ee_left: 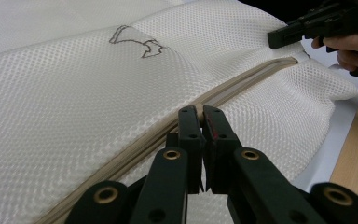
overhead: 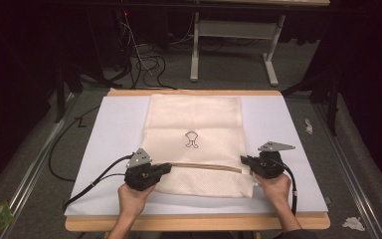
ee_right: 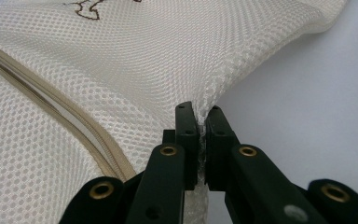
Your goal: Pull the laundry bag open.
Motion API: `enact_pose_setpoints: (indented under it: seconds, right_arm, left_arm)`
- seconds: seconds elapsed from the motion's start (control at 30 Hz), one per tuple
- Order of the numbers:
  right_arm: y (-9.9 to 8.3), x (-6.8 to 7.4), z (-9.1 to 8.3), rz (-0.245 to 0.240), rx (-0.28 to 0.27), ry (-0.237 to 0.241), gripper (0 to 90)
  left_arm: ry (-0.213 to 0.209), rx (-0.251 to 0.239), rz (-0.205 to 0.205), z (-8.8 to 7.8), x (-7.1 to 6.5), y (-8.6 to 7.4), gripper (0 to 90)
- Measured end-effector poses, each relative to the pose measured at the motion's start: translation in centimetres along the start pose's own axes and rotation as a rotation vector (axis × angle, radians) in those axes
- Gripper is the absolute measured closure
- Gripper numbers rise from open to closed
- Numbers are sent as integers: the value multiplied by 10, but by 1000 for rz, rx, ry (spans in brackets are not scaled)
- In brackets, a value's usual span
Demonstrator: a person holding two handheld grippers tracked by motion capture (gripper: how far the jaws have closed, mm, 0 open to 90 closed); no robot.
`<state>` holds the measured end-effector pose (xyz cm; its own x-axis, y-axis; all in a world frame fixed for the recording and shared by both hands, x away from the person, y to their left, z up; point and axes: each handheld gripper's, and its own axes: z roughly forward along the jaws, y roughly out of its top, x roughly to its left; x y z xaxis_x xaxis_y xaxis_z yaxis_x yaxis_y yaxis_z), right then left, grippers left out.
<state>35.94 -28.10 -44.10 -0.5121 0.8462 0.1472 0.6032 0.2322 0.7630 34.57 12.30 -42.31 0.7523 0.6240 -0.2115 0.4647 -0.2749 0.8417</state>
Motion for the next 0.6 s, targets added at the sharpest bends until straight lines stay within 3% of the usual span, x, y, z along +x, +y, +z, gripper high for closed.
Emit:
enact_pose_setpoints:
  seconds: [0.6]
  right_arm:
    - [0,0,0,1,-2,-1,879]
  left_arm:
    - [21,-18,-16,-12,7,-2,871]
